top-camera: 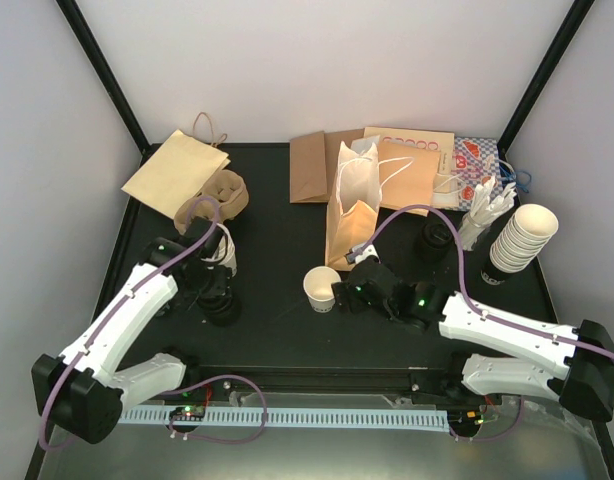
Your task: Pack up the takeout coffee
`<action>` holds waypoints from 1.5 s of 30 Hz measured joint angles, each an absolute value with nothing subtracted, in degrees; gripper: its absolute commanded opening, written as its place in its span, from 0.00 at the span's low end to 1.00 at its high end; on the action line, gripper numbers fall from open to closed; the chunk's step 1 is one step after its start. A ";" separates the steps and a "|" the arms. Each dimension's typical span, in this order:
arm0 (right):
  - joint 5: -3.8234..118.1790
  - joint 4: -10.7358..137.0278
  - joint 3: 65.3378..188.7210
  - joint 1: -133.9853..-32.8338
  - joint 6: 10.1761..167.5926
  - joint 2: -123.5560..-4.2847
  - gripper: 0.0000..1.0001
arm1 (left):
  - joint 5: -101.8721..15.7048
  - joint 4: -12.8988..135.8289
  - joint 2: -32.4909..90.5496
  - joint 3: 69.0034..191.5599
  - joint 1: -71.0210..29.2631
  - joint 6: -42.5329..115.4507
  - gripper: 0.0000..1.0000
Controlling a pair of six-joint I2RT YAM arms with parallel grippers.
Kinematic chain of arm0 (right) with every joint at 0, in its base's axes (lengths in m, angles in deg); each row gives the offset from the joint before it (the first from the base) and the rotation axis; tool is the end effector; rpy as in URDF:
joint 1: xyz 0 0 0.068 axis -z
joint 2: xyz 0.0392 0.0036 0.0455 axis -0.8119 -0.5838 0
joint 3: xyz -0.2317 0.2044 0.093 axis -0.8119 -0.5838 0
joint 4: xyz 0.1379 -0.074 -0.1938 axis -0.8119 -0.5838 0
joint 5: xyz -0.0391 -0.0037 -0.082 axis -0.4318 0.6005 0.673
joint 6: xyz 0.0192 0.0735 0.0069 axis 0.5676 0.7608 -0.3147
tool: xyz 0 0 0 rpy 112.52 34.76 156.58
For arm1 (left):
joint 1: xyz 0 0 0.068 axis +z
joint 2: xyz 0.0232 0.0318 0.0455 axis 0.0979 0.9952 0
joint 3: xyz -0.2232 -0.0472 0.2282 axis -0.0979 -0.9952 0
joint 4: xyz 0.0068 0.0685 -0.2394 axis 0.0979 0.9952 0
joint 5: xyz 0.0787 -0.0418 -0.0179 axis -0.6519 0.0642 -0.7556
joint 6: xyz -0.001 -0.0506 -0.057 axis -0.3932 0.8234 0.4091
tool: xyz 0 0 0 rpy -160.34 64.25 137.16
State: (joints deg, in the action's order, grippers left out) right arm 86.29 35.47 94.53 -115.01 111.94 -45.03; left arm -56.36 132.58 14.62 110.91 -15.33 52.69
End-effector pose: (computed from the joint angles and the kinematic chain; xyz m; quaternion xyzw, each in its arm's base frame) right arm 0.1197 0.1651 0.2748 -0.1782 0.9002 0.1321 0.3747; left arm 0.1287 -0.0432 0.2806 -0.0642 0.9908 -0.0064 0.1193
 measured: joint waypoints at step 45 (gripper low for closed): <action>85.29 36.32 94.68 -115.01 112.90 -42.43 1.00 | -44.01 118.51 14.35 115.17 -38.24 58.75 0.60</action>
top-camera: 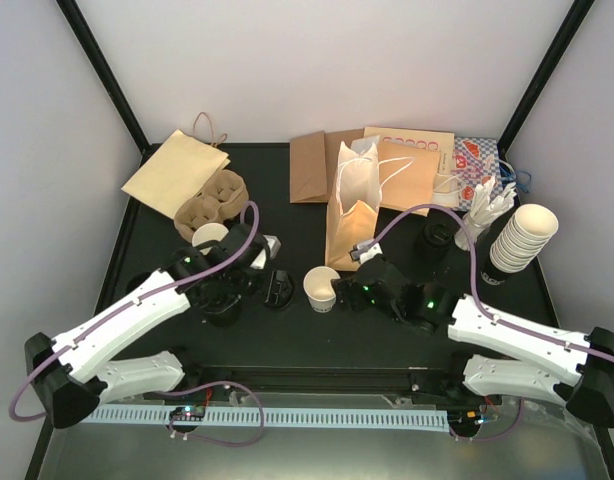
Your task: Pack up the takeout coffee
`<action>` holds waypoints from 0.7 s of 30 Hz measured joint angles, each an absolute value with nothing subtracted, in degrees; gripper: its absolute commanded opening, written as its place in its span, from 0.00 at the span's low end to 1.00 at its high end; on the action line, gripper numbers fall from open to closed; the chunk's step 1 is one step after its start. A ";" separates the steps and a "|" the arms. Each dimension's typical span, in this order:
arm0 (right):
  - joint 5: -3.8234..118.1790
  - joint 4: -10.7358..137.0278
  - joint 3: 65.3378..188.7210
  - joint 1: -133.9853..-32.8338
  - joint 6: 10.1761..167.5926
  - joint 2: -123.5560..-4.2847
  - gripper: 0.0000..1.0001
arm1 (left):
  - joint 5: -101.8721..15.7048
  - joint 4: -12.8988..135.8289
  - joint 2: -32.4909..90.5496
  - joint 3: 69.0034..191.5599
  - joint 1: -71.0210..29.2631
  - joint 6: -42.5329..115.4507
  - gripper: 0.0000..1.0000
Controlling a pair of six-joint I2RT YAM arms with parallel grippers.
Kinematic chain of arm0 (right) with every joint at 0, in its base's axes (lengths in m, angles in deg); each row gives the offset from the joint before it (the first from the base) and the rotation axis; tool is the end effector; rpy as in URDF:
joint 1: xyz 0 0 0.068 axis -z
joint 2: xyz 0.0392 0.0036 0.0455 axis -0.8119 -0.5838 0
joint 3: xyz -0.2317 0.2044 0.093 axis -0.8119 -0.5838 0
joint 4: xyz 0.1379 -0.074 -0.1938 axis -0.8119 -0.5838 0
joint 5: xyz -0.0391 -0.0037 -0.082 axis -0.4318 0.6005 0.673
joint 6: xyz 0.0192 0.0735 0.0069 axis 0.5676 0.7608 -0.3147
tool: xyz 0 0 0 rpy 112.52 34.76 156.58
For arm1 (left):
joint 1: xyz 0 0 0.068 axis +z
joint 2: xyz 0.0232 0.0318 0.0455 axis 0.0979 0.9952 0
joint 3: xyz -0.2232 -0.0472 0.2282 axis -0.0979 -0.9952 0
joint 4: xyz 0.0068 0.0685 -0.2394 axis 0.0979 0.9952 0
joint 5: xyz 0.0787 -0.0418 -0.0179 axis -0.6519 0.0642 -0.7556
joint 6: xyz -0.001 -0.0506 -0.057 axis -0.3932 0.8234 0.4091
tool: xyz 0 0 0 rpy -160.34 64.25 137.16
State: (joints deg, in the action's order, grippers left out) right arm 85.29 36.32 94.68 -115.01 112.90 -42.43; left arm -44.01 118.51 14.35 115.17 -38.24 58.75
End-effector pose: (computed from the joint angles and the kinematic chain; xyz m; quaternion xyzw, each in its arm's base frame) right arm 0.1160 0.1607 0.2849 -0.1660 0.8923 0.1632 0.3867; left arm 0.1189 -0.1257 0.3156 0.1009 0.9556 -0.2174 0.1715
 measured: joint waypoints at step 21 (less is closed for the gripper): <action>76.81 31.05 95.84 -106.25 114.12 -38.15 1.00 | -47.44 106.38 22.35 117.25 -47.48 53.13 0.63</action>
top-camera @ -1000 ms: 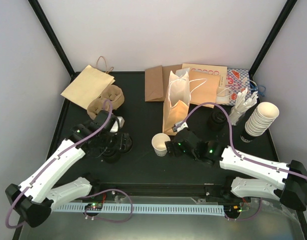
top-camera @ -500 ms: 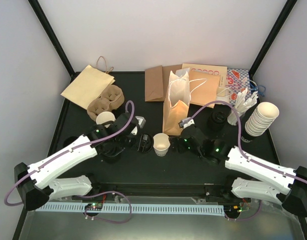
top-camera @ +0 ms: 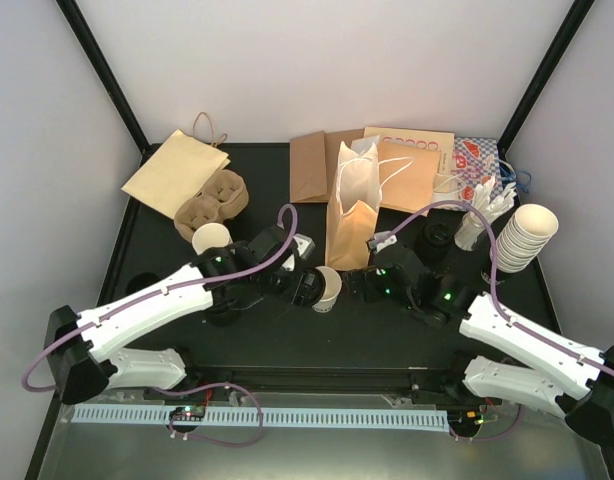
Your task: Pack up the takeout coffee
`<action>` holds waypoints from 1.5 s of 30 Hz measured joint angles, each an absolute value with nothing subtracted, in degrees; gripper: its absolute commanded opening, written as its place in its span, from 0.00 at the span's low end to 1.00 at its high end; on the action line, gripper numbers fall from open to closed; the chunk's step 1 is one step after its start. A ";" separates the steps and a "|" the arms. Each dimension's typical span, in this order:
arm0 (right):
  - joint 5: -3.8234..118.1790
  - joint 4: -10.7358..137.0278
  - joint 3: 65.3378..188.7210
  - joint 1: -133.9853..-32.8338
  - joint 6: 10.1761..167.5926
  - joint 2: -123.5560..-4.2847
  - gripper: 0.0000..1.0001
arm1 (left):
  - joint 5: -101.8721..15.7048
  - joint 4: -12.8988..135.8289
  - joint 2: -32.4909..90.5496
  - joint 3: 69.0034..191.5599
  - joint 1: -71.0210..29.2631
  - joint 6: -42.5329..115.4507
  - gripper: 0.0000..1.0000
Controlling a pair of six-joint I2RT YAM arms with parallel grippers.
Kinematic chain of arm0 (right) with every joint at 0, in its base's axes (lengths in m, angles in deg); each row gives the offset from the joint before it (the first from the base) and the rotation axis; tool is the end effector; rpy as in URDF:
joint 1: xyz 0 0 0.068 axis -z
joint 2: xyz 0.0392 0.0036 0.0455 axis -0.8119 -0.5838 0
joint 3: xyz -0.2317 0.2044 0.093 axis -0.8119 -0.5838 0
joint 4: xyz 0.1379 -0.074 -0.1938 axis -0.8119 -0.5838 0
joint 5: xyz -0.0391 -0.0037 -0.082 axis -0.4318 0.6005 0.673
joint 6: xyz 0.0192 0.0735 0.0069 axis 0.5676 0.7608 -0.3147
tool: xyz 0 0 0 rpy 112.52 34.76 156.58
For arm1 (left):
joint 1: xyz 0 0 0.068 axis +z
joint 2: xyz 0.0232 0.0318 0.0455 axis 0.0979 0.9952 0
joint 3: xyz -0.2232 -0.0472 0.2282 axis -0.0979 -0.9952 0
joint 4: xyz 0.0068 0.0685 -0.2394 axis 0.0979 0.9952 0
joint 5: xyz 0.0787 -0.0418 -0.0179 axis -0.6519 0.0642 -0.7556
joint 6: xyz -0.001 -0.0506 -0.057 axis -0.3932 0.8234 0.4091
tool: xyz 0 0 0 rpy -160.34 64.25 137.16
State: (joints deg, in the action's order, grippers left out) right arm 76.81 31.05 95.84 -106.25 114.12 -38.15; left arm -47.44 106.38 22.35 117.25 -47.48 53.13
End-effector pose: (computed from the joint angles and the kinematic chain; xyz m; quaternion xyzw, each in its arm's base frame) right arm 0.1208 0.1327 0.2934 -0.1176 0.9073 0.1911 0.3556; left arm 0.1337 -0.1854 0.3181 0.2143 0.9216 -0.2344 0.2232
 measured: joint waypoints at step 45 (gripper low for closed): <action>62.56 32.58 94.86 -99.89 117.14 -39.29 1.00 | -56.27 107.38 35.44 126.16 -50.98 43.60 0.61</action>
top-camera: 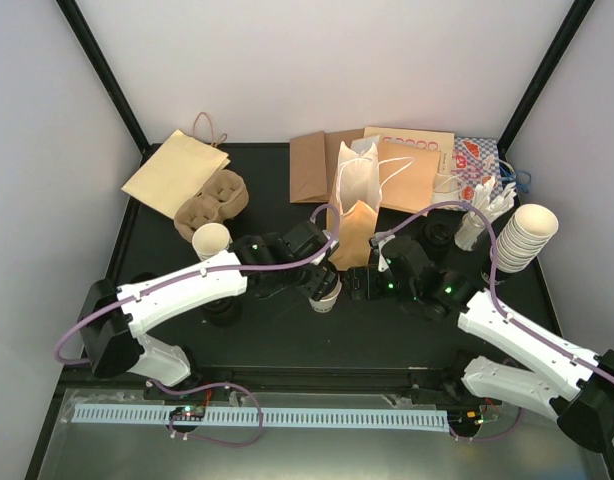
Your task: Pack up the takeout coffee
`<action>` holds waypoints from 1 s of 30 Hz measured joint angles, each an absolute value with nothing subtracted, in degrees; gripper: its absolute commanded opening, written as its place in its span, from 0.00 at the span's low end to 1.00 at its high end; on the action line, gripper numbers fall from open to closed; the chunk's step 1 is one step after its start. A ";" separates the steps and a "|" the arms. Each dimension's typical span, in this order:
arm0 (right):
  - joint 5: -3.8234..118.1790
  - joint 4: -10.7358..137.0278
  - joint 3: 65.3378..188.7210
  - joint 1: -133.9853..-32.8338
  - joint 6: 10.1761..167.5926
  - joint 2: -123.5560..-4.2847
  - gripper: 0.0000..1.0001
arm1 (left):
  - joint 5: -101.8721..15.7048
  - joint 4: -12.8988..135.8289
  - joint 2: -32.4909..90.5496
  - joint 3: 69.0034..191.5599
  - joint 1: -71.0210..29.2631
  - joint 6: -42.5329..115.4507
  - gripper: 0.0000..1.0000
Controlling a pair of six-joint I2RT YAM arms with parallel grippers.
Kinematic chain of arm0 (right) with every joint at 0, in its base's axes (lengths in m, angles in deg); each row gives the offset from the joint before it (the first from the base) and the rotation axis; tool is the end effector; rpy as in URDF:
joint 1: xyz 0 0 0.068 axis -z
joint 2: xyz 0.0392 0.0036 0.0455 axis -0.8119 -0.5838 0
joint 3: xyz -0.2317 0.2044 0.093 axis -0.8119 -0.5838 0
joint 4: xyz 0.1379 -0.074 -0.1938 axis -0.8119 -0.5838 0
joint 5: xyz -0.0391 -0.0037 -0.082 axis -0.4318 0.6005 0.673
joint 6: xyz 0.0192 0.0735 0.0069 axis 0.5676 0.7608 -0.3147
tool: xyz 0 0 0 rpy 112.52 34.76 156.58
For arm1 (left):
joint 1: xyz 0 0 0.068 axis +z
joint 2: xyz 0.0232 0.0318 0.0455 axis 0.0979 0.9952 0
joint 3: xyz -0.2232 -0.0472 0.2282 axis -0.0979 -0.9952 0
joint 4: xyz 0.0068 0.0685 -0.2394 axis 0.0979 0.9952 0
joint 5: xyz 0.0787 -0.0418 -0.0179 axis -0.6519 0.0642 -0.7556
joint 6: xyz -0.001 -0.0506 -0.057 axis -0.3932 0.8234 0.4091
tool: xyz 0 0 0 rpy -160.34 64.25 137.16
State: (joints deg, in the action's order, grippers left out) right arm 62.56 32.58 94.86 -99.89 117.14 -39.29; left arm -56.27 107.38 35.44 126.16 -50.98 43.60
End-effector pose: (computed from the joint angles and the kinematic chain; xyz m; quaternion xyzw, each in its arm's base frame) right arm 0.1273 0.1336 0.2861 -0.0923 0.9162 0.2660 0.2851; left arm 0.1635 -0.2379 0.3118 0.3001 0.9113 -0.1378 0.2460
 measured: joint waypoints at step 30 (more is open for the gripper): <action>62.95 33.17 93.98 -99.89 117.16 -38.37 1.00 | -56.03 109.92 42.90 130.08 -50.98 42.09 0.62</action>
State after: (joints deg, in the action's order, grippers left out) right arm 62.95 33.17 93.98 -99.89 117.16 -38.37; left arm -56.03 109.92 42.90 130.08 -50.98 42.09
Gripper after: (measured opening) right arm 0.997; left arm 0.748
